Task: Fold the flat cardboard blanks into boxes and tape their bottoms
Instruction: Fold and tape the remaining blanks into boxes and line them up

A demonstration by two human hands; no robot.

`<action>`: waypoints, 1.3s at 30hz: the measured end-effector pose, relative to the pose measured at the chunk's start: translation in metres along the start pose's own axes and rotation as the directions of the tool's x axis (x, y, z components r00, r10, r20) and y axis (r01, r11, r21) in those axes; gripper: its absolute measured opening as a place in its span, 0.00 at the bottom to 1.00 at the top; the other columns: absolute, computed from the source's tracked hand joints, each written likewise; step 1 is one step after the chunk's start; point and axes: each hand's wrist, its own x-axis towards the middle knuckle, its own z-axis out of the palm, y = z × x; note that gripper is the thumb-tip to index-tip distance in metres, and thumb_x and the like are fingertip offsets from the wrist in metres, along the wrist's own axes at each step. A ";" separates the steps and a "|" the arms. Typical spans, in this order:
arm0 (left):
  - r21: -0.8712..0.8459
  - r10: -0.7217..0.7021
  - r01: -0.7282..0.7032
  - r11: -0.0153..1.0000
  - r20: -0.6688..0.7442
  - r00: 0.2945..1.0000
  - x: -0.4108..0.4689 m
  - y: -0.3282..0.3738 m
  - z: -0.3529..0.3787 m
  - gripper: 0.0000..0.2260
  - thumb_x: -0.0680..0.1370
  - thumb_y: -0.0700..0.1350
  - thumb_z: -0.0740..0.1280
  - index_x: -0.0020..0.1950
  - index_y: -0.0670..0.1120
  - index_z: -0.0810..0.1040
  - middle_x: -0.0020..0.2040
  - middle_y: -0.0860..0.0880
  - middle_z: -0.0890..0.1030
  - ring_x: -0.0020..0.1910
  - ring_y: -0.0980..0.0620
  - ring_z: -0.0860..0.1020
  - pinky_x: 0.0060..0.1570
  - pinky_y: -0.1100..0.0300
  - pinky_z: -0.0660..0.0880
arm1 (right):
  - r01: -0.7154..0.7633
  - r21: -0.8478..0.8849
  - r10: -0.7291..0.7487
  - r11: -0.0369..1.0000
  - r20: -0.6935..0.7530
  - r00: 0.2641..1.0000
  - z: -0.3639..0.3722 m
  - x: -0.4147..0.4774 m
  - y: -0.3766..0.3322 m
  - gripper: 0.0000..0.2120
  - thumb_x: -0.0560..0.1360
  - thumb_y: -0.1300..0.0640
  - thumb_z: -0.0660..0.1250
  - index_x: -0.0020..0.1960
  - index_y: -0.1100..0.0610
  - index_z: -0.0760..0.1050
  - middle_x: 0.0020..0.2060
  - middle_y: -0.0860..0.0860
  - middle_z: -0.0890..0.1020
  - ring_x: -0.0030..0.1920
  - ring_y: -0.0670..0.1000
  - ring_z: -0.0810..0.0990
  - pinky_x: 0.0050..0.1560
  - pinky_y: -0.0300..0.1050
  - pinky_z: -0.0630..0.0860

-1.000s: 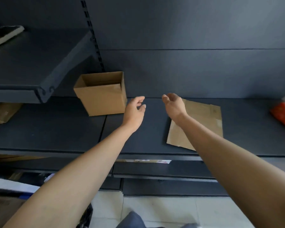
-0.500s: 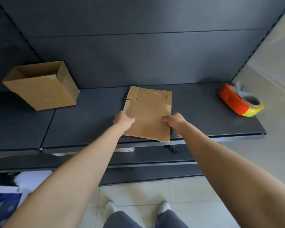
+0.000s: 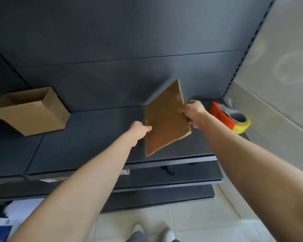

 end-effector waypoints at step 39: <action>-0.173 0.214 -0.256 0.951 -0.231 0.949 0.033 0.129 0.037 0.38 0.76 0.48 0.69 0.77 0.49 0.48 0.75 0.47 0.59 0.69 0.43 0.66 0.63 0.47 0.69 | 0.025 -0.516 0.154 0.856 0.300 0.941 -0.103 0.050 -0.056 0.20 0.79 0.44 0.60 0.62 0.55 0.76 0.55 0.52 0.82 0.54 0.54 0.82 0.58 0.52 0.77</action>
